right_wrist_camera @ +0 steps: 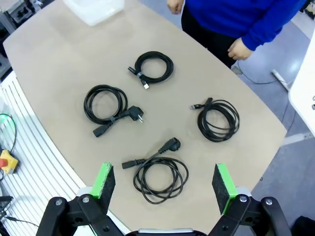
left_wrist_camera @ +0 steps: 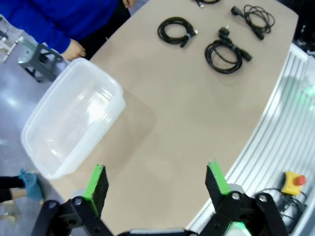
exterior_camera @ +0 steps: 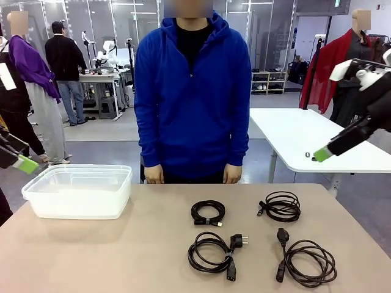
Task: Organize and store the cables.
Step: Place the Power Cable into the Organizing box.
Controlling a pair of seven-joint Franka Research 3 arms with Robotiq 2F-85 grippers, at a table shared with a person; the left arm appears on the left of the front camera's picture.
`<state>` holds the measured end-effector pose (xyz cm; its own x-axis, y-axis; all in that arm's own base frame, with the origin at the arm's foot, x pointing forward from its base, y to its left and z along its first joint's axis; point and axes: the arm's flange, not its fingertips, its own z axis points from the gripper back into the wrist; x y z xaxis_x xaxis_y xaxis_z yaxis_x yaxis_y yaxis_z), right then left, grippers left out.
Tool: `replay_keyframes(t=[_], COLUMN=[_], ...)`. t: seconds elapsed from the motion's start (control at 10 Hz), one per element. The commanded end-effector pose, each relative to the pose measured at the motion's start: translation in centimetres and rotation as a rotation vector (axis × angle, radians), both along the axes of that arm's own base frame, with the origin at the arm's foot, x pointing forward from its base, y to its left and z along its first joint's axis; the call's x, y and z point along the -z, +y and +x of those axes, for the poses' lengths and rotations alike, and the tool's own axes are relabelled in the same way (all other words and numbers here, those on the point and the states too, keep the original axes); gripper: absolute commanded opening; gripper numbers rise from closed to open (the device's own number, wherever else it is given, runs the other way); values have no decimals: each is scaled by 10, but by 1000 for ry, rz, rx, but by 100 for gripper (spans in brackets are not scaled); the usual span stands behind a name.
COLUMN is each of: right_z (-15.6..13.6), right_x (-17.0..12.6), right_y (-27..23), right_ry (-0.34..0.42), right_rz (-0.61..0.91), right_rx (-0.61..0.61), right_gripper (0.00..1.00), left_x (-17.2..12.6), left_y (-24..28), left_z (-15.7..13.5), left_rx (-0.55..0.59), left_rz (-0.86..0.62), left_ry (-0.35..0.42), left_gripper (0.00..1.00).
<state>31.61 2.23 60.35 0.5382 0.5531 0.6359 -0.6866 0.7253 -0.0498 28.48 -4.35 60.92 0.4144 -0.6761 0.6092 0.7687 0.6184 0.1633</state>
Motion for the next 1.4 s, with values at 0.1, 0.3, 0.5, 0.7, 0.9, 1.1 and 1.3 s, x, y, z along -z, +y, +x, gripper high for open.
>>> replay_keyframes(t=[0.1, 0.3, 0.5, 0.7, 0.9, 1.1, 1.3], right_z=[-12, -20, -22, -23, -22, -22, -22], right_x=[-13, -14, -16, -16, -15, -16, -13], right_y=[-31, -41, -44, -44, -49, -47, -49], right_ry=[-13, -3, -17, -12, -10, -13, -5], right_rz=[-37, -21, -13, -17, -9, -14, -31], right_rx=[7, 25, 29, 33, 44, 47, 62], right_gripper=[100, 100, 100, 100, 100, 100, 100], left_x=[-7, -14, -18, -17, -14, -13, -11], left_y=[25, 34, 38, 41, 47, 49, 47], left_z=[-2, -4, -3, -1, 1, 2, 4], left_rx=[-46, -93, -132, -166, -176, -176, -204], left_rz=[1, -6, -8, -9, -24, -30, -1], left_ry=[3, 12, 11, 34, 35, 35, 44], left_gripper=[100, 100, 100, 100, 100, 100, 100])
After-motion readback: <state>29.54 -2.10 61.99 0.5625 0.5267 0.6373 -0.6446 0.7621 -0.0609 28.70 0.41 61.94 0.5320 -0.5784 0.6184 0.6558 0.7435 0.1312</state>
